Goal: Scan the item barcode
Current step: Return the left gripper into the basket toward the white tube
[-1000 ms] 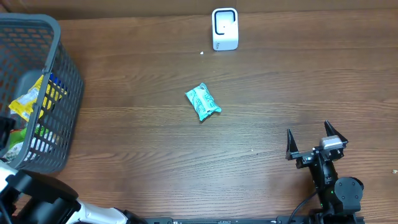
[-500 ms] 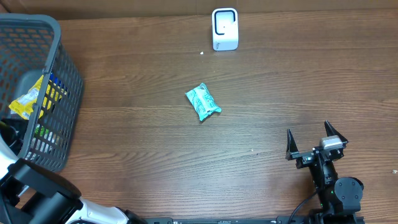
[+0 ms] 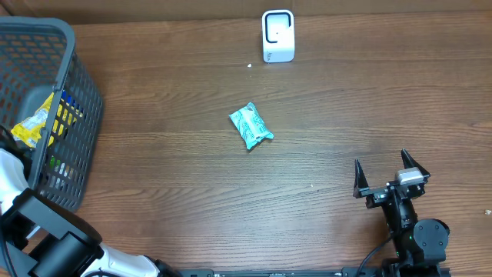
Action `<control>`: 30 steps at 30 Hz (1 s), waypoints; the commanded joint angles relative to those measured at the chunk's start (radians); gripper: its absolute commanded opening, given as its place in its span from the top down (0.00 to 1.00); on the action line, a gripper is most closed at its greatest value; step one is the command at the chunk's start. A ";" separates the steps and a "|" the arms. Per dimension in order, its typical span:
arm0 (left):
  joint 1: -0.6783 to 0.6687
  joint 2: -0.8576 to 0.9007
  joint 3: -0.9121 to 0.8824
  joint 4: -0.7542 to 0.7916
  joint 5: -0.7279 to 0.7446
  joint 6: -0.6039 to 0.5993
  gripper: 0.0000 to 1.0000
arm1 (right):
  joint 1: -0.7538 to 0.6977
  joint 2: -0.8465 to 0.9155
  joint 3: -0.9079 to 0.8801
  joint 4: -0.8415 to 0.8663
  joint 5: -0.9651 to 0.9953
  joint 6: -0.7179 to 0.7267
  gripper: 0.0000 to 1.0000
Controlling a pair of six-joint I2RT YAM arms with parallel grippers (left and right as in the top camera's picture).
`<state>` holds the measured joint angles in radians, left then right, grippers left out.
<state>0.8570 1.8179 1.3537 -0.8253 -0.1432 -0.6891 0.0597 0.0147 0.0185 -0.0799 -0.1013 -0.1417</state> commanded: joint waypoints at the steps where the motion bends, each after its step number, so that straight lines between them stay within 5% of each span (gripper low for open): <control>1: -0.007 0.013 -0.063 0.057 -0.013 0.008 0.19 | 0.005 -0.012 -0.011 0.004 -0.005 0.003 0.00; 7: -0.022 0.029 -0.141 0.120 -0.014 0.013 0.32 | 0.005 -0.012 -0.011 0.005 -0.005 0.003 0.00; 10: -0.022 0.030 -0.150 0.124 -0.014 0.013 0.67 | 0.005 -0.012 -0.011 0.004 -0.005 0.003 0.00; 14: -0.021 0.030 -0.147 0.126 -0.017 0.013 0.95 | 0.005 -0.012 -0.011 0.004 -0.005 0.003 0.00; 21: -0.021 0.029 -0.099 0.073 -0.014 0.040 0.95 | 0.005 -0.012 -0.011 0.004 -0.005 0.003 0.00; 26: -0.019 0.034 -0.101 0.027 -0.018 0.039 0.57 | 0.005 -0.012 -0.011 0.004 -0.005 0.003 0.00; 30: -0.019 0.047 -0.130 0.038 -0.022 0.037 0.48 | 0.005 -0.012 -0.011 0.005 -0.005 0.003 0.00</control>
<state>0.8436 1.8366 1.2526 -0.7872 -0.1608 -0.6582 0.0597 0.0147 0.0185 -0.0795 -0.1009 -0.1417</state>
